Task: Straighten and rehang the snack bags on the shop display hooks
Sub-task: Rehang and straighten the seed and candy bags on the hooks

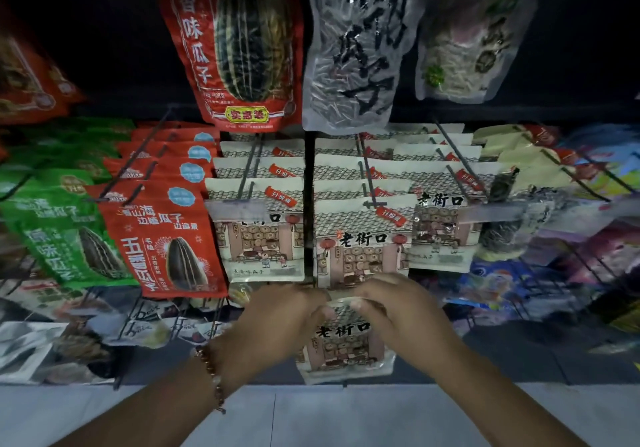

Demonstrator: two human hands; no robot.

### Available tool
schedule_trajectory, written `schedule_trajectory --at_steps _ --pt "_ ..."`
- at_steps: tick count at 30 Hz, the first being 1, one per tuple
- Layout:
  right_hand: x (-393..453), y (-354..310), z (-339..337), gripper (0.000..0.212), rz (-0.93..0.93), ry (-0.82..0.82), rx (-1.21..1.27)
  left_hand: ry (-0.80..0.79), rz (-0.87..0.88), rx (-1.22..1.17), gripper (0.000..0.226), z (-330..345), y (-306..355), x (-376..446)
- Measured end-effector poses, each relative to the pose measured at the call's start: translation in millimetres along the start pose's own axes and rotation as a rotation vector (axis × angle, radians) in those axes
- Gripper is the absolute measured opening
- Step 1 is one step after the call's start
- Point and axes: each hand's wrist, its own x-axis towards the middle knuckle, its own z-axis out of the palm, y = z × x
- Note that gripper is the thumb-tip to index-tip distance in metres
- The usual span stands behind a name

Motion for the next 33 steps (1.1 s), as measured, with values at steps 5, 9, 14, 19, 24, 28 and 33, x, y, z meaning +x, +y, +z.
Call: schedule_trajectory --at_steps 5,9,14,19,24,28,33 --pt "13 20 -39 0.043 0.144 0.065 0.026 0.082 0.061 0.074 0.027 7 4 7" --pt "41 30 -48 0.065 0.086 0.134 -0.205 0.029 -0.012 0.150 0.033 13 -2 -1" --pt "77 42 -33 0.060 0.093 0.116 -0.303 -0.011 -0.137 0.139 0.038 15 -14 -9" --pt "100 43 -41 0.033 0.126 0.192 -0.290 0.059 -0.083 0.058 0.033 9 -21 -19" --pt "97 45 -36 0.020 0.107 0.253 -0.188 0.206 -0.043 0.027 0.055 3 -42 -19" --pt "76 35 -29 0.015 0.081 0.333 -0.164 0.222 -0.006 -0.029 0.028 -12 -49 -12" --pt "31 29 -28 0.023 0.082 0.384 -0.162 0.232 0.096 -0.016 0.030 -17 -57 -5"
